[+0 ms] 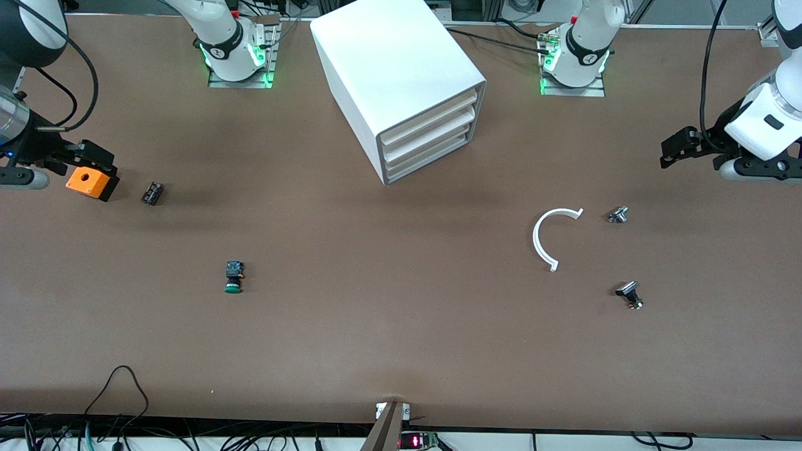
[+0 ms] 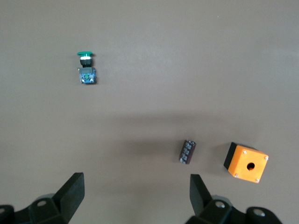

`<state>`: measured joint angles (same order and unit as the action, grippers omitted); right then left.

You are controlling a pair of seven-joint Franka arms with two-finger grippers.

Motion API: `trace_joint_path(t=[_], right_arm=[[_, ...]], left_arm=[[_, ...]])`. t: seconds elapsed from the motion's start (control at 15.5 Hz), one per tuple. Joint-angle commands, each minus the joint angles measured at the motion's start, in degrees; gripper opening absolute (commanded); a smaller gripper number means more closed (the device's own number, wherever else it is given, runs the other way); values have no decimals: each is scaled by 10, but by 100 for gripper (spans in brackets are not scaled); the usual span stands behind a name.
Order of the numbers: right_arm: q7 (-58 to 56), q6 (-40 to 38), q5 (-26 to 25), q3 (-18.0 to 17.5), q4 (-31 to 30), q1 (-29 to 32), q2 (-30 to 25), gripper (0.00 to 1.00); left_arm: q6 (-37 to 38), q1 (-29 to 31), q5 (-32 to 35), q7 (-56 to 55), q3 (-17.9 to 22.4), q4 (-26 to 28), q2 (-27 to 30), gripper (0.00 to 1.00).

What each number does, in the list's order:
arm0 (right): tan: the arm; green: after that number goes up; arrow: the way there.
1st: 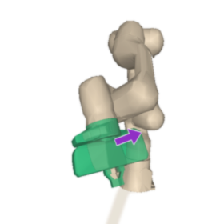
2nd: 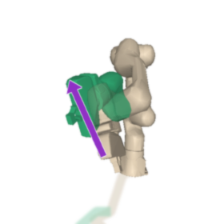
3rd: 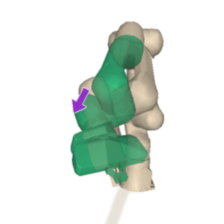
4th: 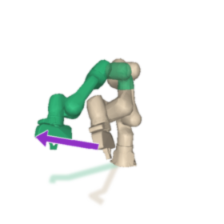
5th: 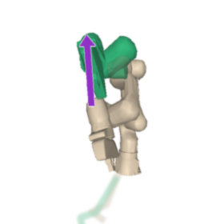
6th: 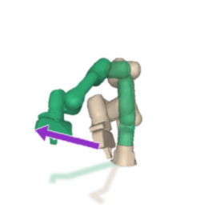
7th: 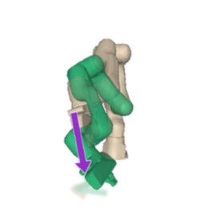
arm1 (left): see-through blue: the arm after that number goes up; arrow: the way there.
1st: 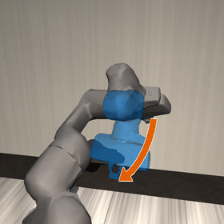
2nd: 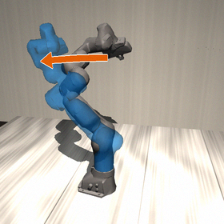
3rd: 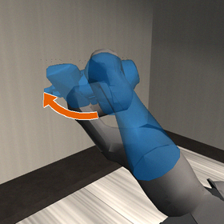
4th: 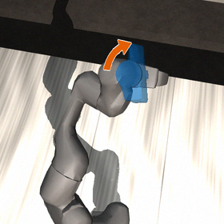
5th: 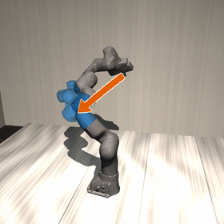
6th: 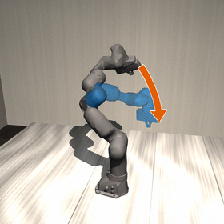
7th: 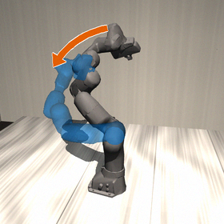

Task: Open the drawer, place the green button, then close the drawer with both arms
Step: 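Move the left gripper toward the cabinet while the right gripper reaches the button, then hook the left gripper on the drawer while the right gripper grasps the button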

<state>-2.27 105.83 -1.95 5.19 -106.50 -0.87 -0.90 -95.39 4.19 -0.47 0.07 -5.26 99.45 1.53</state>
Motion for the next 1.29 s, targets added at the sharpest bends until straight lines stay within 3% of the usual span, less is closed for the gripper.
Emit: trace_joint_path(t=[0.0, 0.19, 0.52, 0.65, 0.78, 0.97, 1.1, 1.23], right_arm=[[21, 41, 28, -4, -6, 4, 25, 100], [27, 72, 51, -7, -6, -4, 55, 100], [27, 122, 43, -7, -1, -32, 120, 100], [28, 165, 42, -7, -5, -44, 152, 100], [28, 210, 42, -7, -7, -49, 192, 100], [62, 295, 42, -7, -8, -72, 256, 100], [82, 346, 43, -8, -6, -95, 296, 100], [117, 388, 42, -8, 0, -116, 331, 100]], left_arm=[[10, -5, -2, 10, -5, -43, -53, 100], [54, -8, -13, 16, -10, -69, -128, 100], [64, -46, -60, 14, -31, -68, -180, 100], [57, -59, -124, 8, -31, -70, -231, 100], [25, -71, -237, 9, -31, -59, -281, 100], [-38, -89, -307, 20, -43, -18, -318, 100], [-39, -93, -357, 27, -54, -7, -341, 100], [-53, -102, -437, 60, -54, 29, -350, 91]])
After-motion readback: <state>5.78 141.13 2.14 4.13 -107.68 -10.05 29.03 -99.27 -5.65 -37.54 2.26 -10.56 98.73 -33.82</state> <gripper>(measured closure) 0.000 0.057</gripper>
